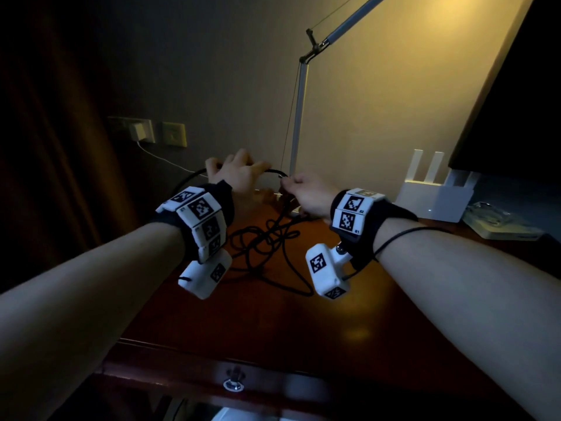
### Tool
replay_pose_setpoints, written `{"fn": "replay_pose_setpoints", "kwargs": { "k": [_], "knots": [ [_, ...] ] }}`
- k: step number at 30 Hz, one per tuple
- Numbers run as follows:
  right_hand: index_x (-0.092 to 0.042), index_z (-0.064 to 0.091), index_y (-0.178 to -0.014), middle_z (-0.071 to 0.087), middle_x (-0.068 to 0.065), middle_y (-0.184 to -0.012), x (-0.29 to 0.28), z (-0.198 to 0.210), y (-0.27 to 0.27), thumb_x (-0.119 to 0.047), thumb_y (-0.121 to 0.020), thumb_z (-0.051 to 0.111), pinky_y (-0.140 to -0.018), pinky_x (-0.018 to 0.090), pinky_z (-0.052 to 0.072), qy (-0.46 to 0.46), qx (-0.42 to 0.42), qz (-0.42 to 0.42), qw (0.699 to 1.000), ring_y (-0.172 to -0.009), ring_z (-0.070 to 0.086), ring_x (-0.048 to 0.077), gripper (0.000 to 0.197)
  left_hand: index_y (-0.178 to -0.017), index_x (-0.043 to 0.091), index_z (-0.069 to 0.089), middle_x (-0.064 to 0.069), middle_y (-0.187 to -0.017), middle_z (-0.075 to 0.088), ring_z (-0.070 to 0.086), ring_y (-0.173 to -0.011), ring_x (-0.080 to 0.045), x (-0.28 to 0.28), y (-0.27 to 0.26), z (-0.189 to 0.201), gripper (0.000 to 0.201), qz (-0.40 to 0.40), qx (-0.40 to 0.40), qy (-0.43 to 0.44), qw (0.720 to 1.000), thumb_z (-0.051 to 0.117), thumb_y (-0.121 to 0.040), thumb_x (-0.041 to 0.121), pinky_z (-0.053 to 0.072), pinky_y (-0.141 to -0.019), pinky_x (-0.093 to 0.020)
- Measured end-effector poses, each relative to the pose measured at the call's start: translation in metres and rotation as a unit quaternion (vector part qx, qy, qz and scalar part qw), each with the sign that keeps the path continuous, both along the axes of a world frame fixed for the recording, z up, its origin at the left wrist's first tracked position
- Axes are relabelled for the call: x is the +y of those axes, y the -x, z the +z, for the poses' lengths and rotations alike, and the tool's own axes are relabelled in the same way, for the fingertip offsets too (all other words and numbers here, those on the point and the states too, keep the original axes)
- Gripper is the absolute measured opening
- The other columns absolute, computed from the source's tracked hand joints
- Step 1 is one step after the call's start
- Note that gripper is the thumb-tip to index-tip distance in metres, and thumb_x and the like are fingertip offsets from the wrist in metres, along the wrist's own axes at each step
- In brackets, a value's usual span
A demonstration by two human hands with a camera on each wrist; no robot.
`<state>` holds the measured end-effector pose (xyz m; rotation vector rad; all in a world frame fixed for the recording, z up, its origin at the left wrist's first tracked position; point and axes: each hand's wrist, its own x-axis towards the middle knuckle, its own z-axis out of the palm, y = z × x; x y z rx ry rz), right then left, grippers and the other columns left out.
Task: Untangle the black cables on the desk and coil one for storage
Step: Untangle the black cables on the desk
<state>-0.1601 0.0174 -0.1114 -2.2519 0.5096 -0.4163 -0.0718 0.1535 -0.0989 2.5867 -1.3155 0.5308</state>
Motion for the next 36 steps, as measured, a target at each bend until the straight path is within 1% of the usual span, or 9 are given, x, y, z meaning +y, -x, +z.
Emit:
{"fn": "replay_pose_setpoints", "kwargs": {
  "k": [7,12,15,18,23,25,27,32,36],
  "knots": [
    [-0.018,0.062,-0.11,0.066,0.0,-0.105,0.0,-0.011,-0.001,-0.037,-0.086,0.068,-0.082,0.035,0.049,0.061,0.131,0.103,0.984,-0.097,0.061,0.022,0.031,-0.093,0.034,0.059,-0.002,-0.103,0.065,0.059,-0.094,-0.024,0.006,-0.011,0.009,0.012,0.014,0.188,0.155,0.97,0.048,-0.097,0.038,0.048,-0.088,-0.039],
    [-0.016,0.064,-0.121,0.066,0.001,-0.109,0.003,-0.021,0.003,-0.031,-0.081,0.076,-0.068,0.028,0.048,0.114,0.152,0.111,0.976,-0.096,0.062,0.024,0.044,-0.099,0.029,0.065,0.003,-0.098,0.062,0.059,-0.086,-0.017,0.016,-0.019,0.018,0.017,0.016,0.238,0.27,0.933,0.052,-0.095,0.038,0.045,-0.07,-0.025],
    [-0.016,0.061,-0.128,0.061,0.003,-0.127,-0.002,-0.019,0.005,-0.028,-0.083,0.073,-0.093,0.031,0.044,0.089,0.119,0.072,0.986,-0.117,0.055,0.022,0.048,-0.096,0.031,0.065,0.005,-0.096,0.06,0.056,-0.083,-0.015,0.028,-0.028,0.022,0.016,0.025,0.26,0.3,0.917,0.052,-0.095,0.04,0.042,-0.068,-0.024],
    [-0.011,0.065,-0.123,0.071,0.005,-0.101,-0.006,-0.017,0.01,-0.018,-0.085,0.071,-0.103,0.032,0.042,0.021,0.08,0.048,0.995,-0.109,0.062,0.019,0.04,-0.097,0.031,0.066,0.004,-0.096,0.061,0.056,-0.082,-0.013,0.038,-0.034,0.023,0.016,0.053,0.273,0.309,0.91,0.054,-0.093,0.041,0.043,-0.066,-0.025],
    [-0.016,0.056,-0.11,0.066,0.0,-0.07,0.004,-0.01,0.02,-0.01,-0.096,0.054,-0.039,0.014,0.031,-0.034,0.114,0.096,0.988,-0.04,0.044,0.001,0.016,-0.104,0.025,0.07,0.0,-0.102,0.065,0.059,-0.09,-0.016,0.045,-0.037,0.015,0.02,0.108,0.3,0.323,0.891,0.06,-0.091,0.036,0.051,-0.077,-0.031],
    [-0.017,0.055,-0.102,0.06,0.001,-0.066,0.005,-0.009,0.02,-0.007,-0.096,0.052,-0.035,0.013,0.029,-0.035,0.118,0.093,0.988,-0.039,0.044,0.002,0.012,-0.105,0.022,0.071,-0.001,-0.104,0.064,0.056,-0.09,-0.015,0.044,-0.035,0.011,0.02,0.126,0.29,0.333,0.888,0.06,-0.092,0.033,0.045,-0.073,-0.027],
    [-0.013,0.058,-0.105,0.058,0.004,-0.07,0.005,-0.01,0.022,-0.001,-0.095,0.05,-0.043,0.01,0.035,-0.042,0.105,0.08,0.99,-0.052,0.052,0.006,0.017,-0.106,0.02,0.071,-0.003,-0.108,0.062,0.056,-0.095,-0.016,0.046,-0.033,0.012,0.021,0.144,0.298,0.338,0.881,0.059,-0.093,0.031,0.044,-0.074,-0.027],
    [-0.007,0.07,-0.108,0.062,0.013,-0.125,-0.01,-0.011,0.029,-0.003,-0.092,0.053,-0.075,0.025,0.049,0.012,0.097,0.027,0.995,-0.111,0.058,0.031,0.024,-0.114,0.02,0.067,-0.007,-0.114,0.063,0.059,-0.103,-0.024,0.053,-0.035,0.025,0.028,0.178,0.32,0.358,0.859,0.056,-0.093,0.035,0.05,-0.083,-0.034],
    [-0.02,0.078,-0.093,0.069,0.013,-0.112,-0.017,-0.012,0.036,-0.042,-0.088,0.062,-0.088,0.034,0.048,0.079,0.122,-0.007,0.989,-0.105,0.062,0.029,0.028,-0.111,0.022,0.068,-0.005,-0.106,0.063,0.058,-0.098,-0.021,0.053,-0.033,0.031,0.026,0.167,0.304,0.368,0.863,0.055,-0.094,0.036,0.046,-0.079,-0.031]
  ]
}}
